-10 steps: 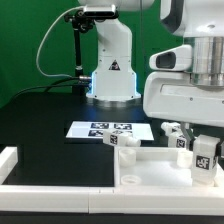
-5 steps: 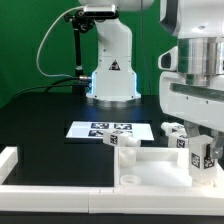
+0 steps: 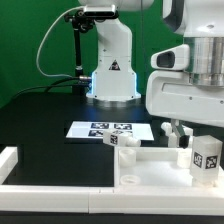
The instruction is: Assemble one leg
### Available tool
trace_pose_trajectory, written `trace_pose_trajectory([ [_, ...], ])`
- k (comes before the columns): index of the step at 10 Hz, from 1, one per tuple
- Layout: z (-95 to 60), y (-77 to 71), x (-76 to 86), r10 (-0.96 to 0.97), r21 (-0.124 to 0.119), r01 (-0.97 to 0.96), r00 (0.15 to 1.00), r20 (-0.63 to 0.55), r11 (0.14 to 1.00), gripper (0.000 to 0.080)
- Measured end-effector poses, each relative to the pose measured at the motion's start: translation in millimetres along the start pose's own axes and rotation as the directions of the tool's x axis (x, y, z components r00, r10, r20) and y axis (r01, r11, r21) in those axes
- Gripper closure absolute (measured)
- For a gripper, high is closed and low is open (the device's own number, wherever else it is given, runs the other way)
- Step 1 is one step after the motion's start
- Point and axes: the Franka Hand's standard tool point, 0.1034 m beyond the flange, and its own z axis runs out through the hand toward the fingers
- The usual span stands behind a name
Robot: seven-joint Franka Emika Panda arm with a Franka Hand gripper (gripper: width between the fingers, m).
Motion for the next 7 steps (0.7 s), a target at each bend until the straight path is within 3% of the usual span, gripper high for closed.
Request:
trace_pose_trajectory([
  [3, 0.7, 1.3, 0.8, -0.212, -0.005, 0.212, 0.977, -0.001, 0.977, 0.0150],
  [4, 1.4, 0.2, -0.1, -0.436, -0.036, 0.436, 0.900, -0.010, 0.899, 0.0150],
  [5, 1.8, -2.7, -1.2, -0.536, -0.042, 0.535, 0.844, -0.016, 0.844, 0.0150],
  [7, 1.8, -1.8, -0.3, -0.506, -0.040, 0.506, 0.862, -0.017, 0.862, 0.0150],
])
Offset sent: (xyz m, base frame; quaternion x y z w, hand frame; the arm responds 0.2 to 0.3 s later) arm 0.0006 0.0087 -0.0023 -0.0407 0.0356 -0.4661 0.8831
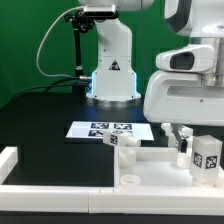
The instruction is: Assemble one leg
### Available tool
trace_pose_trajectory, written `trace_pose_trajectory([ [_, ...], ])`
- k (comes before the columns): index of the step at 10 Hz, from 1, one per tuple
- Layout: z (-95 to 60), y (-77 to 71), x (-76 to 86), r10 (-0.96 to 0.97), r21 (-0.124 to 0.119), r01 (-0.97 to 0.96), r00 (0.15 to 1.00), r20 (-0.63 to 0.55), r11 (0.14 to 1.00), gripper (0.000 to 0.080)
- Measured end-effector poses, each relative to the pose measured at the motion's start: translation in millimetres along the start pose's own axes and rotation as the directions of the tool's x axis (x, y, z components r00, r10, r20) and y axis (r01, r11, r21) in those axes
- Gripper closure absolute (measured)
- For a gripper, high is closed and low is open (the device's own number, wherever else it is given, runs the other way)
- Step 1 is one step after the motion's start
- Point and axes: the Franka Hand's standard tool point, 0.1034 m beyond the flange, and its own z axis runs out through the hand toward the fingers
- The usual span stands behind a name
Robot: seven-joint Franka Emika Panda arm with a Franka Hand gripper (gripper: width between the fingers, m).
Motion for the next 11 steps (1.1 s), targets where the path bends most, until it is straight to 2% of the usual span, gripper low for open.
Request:
trace_pose_trajectory([
  [1, 0.0, 0.0, 0.0, -0.001, 0.000, 0.001, 1.000, 0.000, 1.000, 0.0252],
  [2, 0.1, -0.1, 0.0, 0.009, 0.001, -0.009, 1.000, 0.000, 1.000, 0.0389],
  [3, 0.1, -0.7, -0.2, 0.093, 0.003, -0.093, 0.996, 0.001, 0.996, 0.0389],
  [4, 0.4, -0.5, -0.2, 0.193, 0.003, -0.193, 0.981, 0.001, 0.981, 0.0515],
  [6, 1.0, -1.1, -1.3, 0.399, 0.000, -0.399, 0.917, 0.000, 0.917, 0.0515],
  [8, 1.4, -2.1, -2.6, 0.698, -0.007, -0.698, 0.716, -0.012, 0.716, 0.0515],
  [9, 1.6, -2.3, -2.2, 0.796, -0.004, -0.796, 0.605, -0.010, 0.605, 0.0515],
  [11, 2.3, 1.6, -0.7, 0.959, 0.015, -0.961, 0.278, 0.050, 0.277, 0.0515],
])
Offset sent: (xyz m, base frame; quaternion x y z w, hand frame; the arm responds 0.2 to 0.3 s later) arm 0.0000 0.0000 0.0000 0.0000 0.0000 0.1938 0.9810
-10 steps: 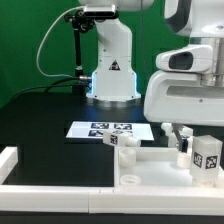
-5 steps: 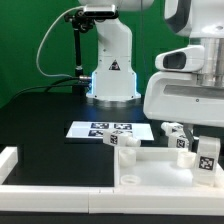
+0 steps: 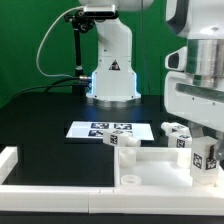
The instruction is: Assemble one leg
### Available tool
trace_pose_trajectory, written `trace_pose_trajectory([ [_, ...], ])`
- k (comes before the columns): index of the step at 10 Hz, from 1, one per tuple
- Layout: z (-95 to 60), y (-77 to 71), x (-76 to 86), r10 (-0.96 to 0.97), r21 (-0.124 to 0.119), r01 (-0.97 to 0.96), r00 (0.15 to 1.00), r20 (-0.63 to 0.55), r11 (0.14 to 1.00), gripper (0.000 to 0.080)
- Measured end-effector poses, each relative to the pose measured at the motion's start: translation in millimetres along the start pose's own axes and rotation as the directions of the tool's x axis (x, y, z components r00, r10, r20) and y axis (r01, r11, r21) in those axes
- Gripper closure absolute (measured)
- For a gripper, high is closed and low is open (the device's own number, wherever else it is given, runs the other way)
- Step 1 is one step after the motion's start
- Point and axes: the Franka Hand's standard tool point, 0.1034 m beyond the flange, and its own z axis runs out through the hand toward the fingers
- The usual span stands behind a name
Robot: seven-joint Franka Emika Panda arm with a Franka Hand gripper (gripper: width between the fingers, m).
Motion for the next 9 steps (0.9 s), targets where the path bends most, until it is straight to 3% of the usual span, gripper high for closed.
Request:
trace_pose_trajectory([
  [2, 0.0, 0.6, -0.2, 0.009, 0.005, -0.009, 1.000, 0.004, 1.000, 0.0515],
  [3, 0.4, 0.7, -0.5, -0.027, 0.007, 0.027, 1.000, 0.002, 1.000, 0.0440],
  [4, 1.1, 1.2, -2.0, -0.222, 0.010, 0.222, 0.975, -0.006, 0.975, 0.0440],
  [5, 1.3, 1.2, -5.2, -0.467, 0.003, 0.467, 0.884, -0.012, 0.884, 0.0244],
  [6, 1.9, 1.6, -4.1, -0.612, 0.003, 0.612, 0.791, -0.009, 0.791, 0.0177],
  [9, 2.3, 1.7, -3.0, -0.718, 0.000, 0.718, 0.696, -0.011, 0.696, 0.0155],
])
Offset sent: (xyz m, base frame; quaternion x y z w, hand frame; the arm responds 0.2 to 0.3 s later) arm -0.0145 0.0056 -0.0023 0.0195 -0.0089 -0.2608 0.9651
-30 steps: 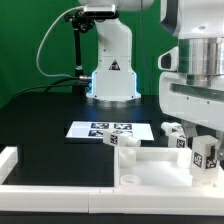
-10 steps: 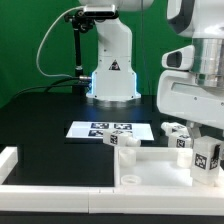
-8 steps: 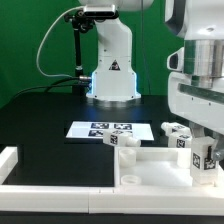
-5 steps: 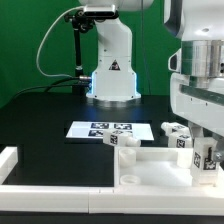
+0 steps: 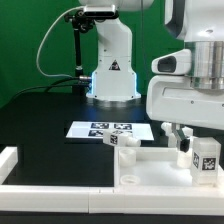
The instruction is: Assemble one leg
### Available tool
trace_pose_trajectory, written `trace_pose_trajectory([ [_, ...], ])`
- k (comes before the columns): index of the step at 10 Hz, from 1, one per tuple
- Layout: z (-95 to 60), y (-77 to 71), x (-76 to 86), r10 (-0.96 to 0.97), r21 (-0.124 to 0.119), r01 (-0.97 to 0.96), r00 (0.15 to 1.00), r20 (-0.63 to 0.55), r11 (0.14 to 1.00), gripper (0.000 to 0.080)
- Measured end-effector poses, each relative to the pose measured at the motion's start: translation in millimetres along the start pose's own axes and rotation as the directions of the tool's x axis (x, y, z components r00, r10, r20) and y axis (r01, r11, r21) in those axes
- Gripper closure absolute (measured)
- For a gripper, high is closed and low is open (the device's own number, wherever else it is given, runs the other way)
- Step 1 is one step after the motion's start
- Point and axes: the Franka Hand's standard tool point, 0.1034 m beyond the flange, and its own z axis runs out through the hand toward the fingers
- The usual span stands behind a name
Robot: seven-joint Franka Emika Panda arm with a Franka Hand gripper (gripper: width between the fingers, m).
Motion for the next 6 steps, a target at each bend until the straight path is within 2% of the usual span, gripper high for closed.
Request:
trace_pose_trajectory([
  [1, 0.5, 0.7, 0.5, -0.169, -0.011, 0.169, 0.986, -0.005, 0.986, 0.0151],
  [2, 2.0, 1.3, 0.3, -0.361, -0.028, 0.360, 0.933, -0.005, 0.932, 0.0151],
  [3, 2.2, 1.4, 0.4, -0.335, -0.026, 0.335, 0.942, -0.005, 0.942, 0.0151],
  [4, 2.3, 1.5, 0.4, -0.313, -0.027, 0.313, 0.950, -0.005, 0.949, 0.0239],
  [5, 2.4, 1.6, 0.3, -0.313, -0.027, 0.313, 0.950, -0.005, 0.949, 0.0386],
  [6, 2.8, 1.4, 0.0, -0.252, -0.026, 0.252, 0.968, -0.006, 0.967, 0.0386],
])
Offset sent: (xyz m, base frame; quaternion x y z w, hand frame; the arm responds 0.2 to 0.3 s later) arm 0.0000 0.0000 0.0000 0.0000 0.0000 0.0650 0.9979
